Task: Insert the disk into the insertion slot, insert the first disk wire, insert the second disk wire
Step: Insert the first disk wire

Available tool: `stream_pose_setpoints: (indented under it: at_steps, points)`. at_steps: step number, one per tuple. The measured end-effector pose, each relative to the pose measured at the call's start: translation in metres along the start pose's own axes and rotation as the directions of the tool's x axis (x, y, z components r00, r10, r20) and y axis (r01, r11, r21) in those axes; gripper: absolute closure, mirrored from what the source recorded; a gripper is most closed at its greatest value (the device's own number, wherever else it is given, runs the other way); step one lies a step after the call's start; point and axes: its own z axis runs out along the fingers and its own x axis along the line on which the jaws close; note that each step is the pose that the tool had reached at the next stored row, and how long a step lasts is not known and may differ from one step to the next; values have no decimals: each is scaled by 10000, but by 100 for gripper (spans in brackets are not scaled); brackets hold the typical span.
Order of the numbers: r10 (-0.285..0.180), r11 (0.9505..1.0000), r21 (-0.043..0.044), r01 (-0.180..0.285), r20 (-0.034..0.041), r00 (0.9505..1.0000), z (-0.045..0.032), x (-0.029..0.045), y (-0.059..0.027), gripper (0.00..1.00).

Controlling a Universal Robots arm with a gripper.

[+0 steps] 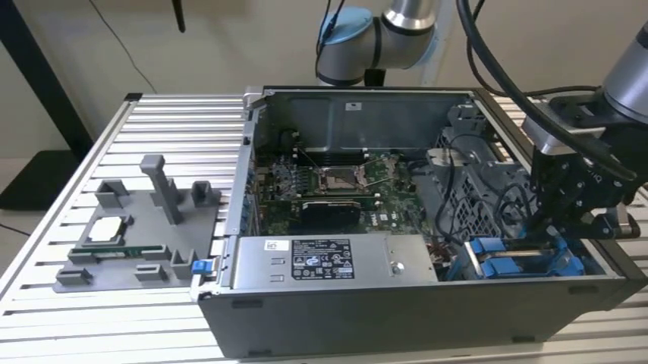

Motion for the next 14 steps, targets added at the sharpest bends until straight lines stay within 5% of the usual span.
stream_pose_setpoints:
  at_steps: [5,11,14]
  points:
    - [15,10000,-4,-15,15,10000,17,5,1,100]
    - [15,10000,-11,-15,15,10000,-209,-1,-1,100]
    - [13,10000,45,-13,10,10000,-218,30,2,100]
